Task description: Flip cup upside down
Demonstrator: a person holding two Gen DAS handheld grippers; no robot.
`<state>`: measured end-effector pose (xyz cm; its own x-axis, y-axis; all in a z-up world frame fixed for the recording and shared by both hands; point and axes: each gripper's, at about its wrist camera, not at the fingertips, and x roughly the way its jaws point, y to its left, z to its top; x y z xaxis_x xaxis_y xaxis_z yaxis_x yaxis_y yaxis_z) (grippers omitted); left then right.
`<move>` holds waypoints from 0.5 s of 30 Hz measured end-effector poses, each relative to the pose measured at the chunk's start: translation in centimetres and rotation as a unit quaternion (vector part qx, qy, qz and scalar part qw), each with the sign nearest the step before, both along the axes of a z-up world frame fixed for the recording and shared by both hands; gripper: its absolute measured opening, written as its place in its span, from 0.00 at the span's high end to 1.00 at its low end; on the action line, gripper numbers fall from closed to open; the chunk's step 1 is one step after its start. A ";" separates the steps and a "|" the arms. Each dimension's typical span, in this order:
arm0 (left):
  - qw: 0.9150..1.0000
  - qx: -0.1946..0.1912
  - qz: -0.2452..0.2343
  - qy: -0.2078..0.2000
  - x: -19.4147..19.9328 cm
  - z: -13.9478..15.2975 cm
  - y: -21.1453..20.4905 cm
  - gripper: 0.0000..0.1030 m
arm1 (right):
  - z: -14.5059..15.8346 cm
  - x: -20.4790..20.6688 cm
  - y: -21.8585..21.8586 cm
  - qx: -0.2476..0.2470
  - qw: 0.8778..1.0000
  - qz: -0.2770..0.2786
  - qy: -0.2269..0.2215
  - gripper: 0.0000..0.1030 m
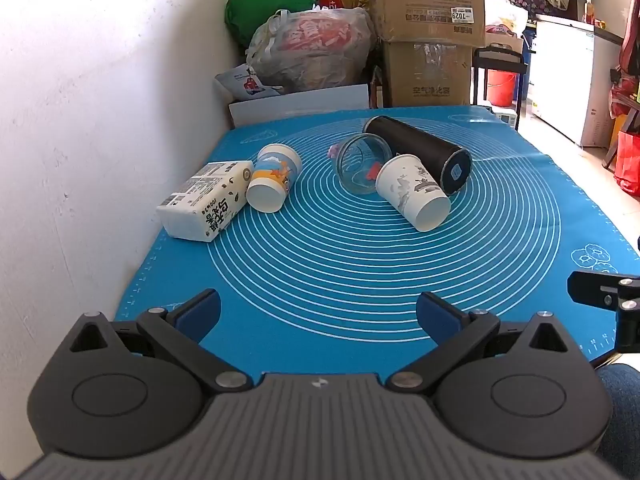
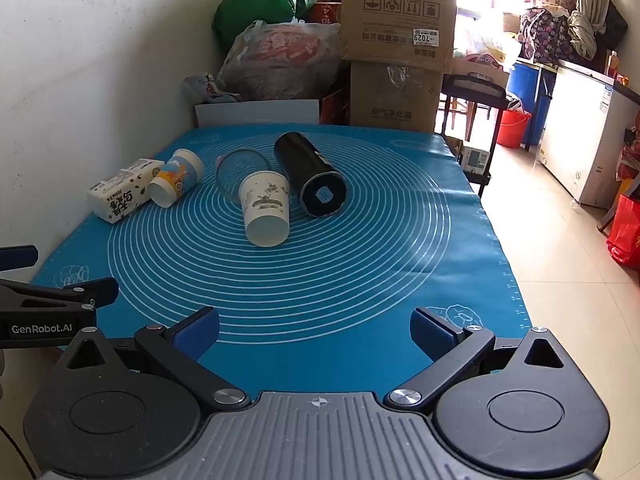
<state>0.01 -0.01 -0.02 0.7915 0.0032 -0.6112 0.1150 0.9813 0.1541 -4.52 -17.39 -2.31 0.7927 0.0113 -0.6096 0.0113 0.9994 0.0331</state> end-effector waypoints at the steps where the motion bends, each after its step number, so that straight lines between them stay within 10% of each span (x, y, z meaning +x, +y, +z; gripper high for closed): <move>1: 1.000 0.000 0.000 0.000 0.0 0.0 0.0 0.01 | 0.0 0.0 0.0 0.000 1.000 0.000 0.000 0.00; 15: 1.000 0.000 -0.003 0.004 -0.1 -0.1 -0.2 0.01 | -0.1 0.1 0.0 -0.001 1.000 0.000 0.000 0.00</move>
<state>-0.04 -0.16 -0.10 0.7864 -0.0012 -0.6178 0.1213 0.9808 0.1525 -4.46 -17.36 -2.38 0.7922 0.0105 -0.6102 0.0111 0.9994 0.0316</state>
